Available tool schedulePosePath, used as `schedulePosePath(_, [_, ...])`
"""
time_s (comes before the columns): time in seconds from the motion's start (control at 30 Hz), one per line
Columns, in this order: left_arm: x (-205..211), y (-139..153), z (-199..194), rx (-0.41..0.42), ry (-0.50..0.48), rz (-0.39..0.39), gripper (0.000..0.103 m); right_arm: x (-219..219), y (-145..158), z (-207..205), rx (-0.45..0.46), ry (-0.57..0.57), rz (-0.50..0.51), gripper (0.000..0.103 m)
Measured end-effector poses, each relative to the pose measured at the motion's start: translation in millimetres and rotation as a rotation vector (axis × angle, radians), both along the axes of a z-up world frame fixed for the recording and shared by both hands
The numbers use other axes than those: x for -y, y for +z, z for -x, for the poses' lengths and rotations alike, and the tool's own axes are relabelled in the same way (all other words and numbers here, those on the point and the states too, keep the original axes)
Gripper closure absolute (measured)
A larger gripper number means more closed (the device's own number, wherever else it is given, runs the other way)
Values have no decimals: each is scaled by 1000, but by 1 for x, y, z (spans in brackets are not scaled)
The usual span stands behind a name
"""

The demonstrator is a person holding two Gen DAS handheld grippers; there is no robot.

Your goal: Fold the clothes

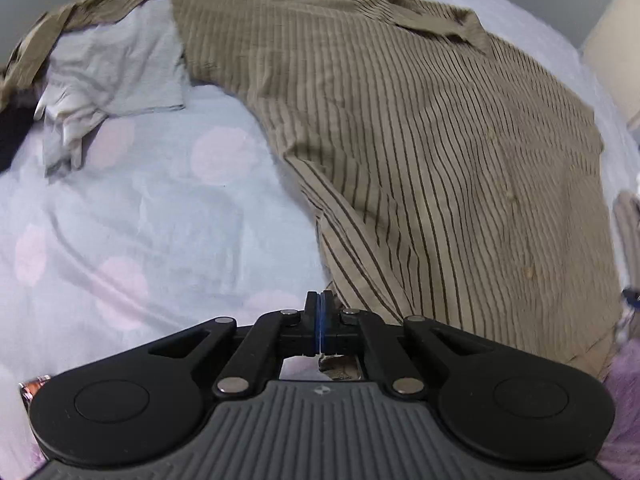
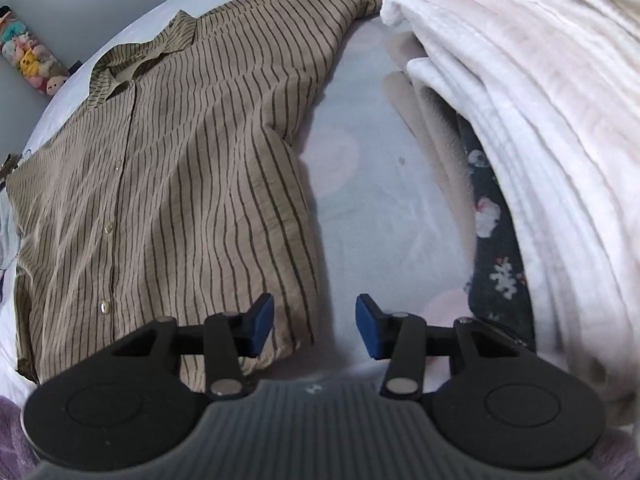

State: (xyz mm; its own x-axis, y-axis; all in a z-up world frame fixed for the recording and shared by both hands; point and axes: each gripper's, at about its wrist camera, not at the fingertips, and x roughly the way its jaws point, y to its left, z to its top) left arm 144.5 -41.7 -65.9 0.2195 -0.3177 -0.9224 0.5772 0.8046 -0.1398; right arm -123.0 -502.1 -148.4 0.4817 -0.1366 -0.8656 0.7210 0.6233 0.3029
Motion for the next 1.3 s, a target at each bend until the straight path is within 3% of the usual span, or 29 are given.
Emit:
schedulePosePath(0.1, [-2,1,0,-36,23,65,100,-1,1,6,24,-13,-2,53])
schedulePosePath(0.23, [12,-5,8,-43,20,83,59,-3,2,15,55,-30,-4,52])
schedulePosePath(0.27, [17,-7,10,-42,18,80,54,-4,3,16,60,-32,-2,51])
schedulePosePath(0.37, [35,-17,16,-25,-13,11,54,-6,7,18,64,-30,10,48])
schedulePosePath(0.5, [58,-34,23,-2,-49,-108,54,-6,9,20,75,-35,17,47])
schedulePosePath(0.63, [65,-44,26,-25,-58,-119,56,-6,8,23,91,-44,14,46])
schedulePosePath(0.73, [65,-48,27,-26,-69,-133,88,-6,8,23,90,-44,13,46])
schedulePosePath(0.83, [59,-43,23,-24,-71,-117,100,-6,7,20,88,-42,11,46])
schedulePosePath(1.0, [31,-14,7,-105,-33,8,102,-5,6,18,84,-40,8,46])
schedulePosePath(1.13, [8,16,-18,-139,-2,40,103,-5,5,15,77,-35,12,46])
schedulePosePath(1.2, [-2,21,-33,-164,9,18,103,-6,5,13,76,-33,12,46])
schedulePosePath(1.3, [-8,7,-49,-187,-5,-108,103,-5,5,11,75,-36,12,46])
